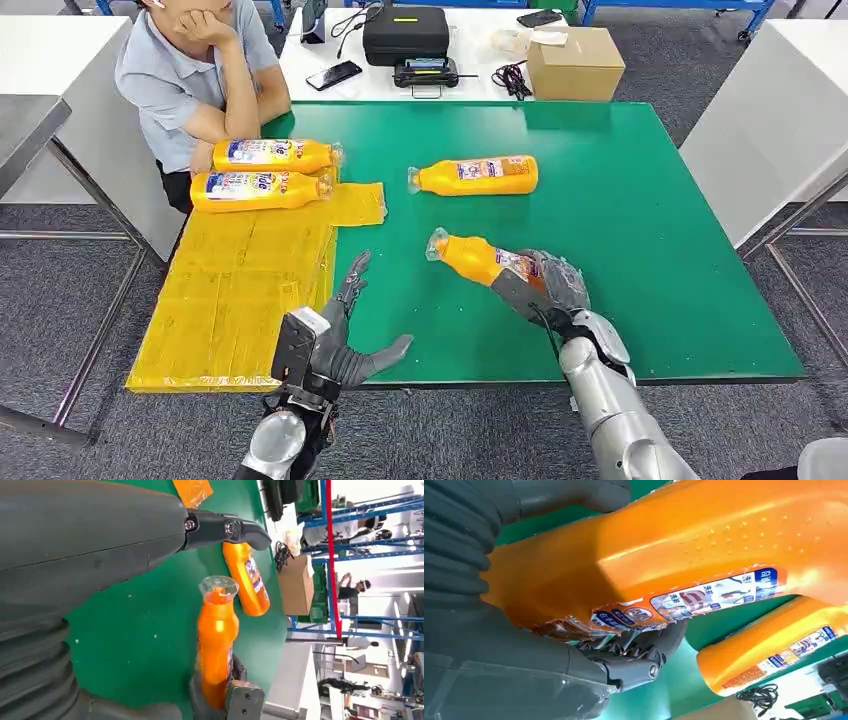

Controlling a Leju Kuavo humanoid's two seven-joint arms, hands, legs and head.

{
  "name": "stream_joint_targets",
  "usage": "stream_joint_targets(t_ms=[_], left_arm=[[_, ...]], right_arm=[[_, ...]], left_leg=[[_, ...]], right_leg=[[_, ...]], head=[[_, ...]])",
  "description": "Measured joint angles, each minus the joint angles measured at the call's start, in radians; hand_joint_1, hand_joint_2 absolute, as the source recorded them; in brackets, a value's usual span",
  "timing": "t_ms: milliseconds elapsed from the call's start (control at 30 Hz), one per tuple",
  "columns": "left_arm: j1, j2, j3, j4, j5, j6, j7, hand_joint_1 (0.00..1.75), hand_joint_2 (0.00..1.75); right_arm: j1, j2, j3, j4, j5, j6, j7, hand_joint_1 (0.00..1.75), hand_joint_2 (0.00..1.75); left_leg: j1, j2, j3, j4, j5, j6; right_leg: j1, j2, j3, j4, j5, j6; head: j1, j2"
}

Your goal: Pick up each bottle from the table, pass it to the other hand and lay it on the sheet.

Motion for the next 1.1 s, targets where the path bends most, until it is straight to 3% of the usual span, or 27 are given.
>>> stream_joint_targets(t_ms=[300,567,767,1100], left_arm=[[0.003,0.0,0.023,0.013,0.196,0.01,0.019,0.0,1.75],[-0.021,0.0,0.057,0.153,0.479,-0.09,0.059,0.0,1.75],[-0.056,-0.001,0.069,0.283,0.57,-0.08,-0.037,0.0,1.75],[-0.116,-0.004,0.071,0.317,0.552,-0.01,-0.098,0.0,1.75]], right_arm=[[0.068,0.051,0.02,-0.176,-0.189,0.102,-0.048,1.75,1.75],[0.099,0.085,0.126,-0.278,-0.309,0.173,-0.097,1.75,1.75],[0.112,0.093,0.241,-0.335,-0.398,0.177,-0.095,1.75,1.75],[0.116,0.092,0.329,-0.356,-0.447,0.174,-0.084,1.75,1.75]], left_leg=[[0.0,-0.001,-0.006,0.0,0.0,0.0],[0.0,-0.002,-0.017,0.0,0.003,0.0],[0.0,-0.003,-0.021,0.0,0.002,0.0],[0.0,-0.003,-0.022,0.0,0.002,0.0]], right_leg=[[0.0,0.0,-0.004,0.001,0.0,0.0],[0.0,0.0,-0.014,0.001,0.0,0.0],[0.0,-0.001,-0.018,0.001,0.0,0.0],[0.0,-0.001,-0.019,0.001,0.0,0.0]], head=[[0.0,0.0],[0.0,0.0],[0.0,0.0],[0.0,0.0]])
